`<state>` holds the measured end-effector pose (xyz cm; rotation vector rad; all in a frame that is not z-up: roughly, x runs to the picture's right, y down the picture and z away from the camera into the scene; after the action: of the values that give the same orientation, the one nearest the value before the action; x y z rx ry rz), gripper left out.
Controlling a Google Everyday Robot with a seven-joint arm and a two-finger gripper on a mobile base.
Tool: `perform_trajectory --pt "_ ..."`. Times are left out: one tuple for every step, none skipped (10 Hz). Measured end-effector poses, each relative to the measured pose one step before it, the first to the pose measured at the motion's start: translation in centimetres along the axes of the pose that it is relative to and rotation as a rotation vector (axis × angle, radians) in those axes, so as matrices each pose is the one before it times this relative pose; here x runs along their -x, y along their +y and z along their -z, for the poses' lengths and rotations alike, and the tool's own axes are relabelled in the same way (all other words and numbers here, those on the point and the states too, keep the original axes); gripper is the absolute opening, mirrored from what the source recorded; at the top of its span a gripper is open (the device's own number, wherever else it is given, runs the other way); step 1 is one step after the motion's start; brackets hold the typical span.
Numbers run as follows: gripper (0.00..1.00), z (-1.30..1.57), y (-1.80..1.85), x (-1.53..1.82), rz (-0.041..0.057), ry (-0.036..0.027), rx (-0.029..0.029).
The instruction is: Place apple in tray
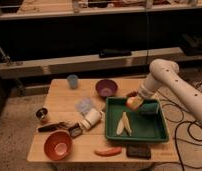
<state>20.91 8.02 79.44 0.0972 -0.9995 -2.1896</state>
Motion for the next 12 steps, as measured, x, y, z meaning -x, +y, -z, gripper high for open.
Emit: perform_trajectory --pt "0.34 0.014 -0.001 -0.017 0.00013 0.00023 0.00013" --pt "0.44 -0.008 0.002 0.003 -0.00001 -0.0001 -0.00004" --pt "0.52 0.008 0.003 0.003 -0.00012 0.0001 0.00008" --pt "0.63 0.015 0.006 0.015 -0.00027 0.00018 0.00018" --pt "0.74 -0.01 -0.001 -0.003 0.00003 -0.00001 -0.00015" --pt "0.78 0.0 0.001 0.007 -0.00008 -0.00006 0.00002" --pt "0.8 0.014 0.01 0.025 -0.0004 0.00009 0.0002" --pt "0.8 -0.014 -0.01 -0.026 0.00041 -0.00006 -0.00022" --pt "0.8 0.0 0.001 0.005 -0.00004 -0.00003 0.0" --pt "0.8 0.005 -0.001 -0.001 -0.00001 0.00005 0.00005" --pt "0.8 -0.003 0.0 -0.001 0.00003 -0.00006 -0.00007" --pt "0.8 0.002 0.0 -0.002 0.00002 0.00003 0.00006"
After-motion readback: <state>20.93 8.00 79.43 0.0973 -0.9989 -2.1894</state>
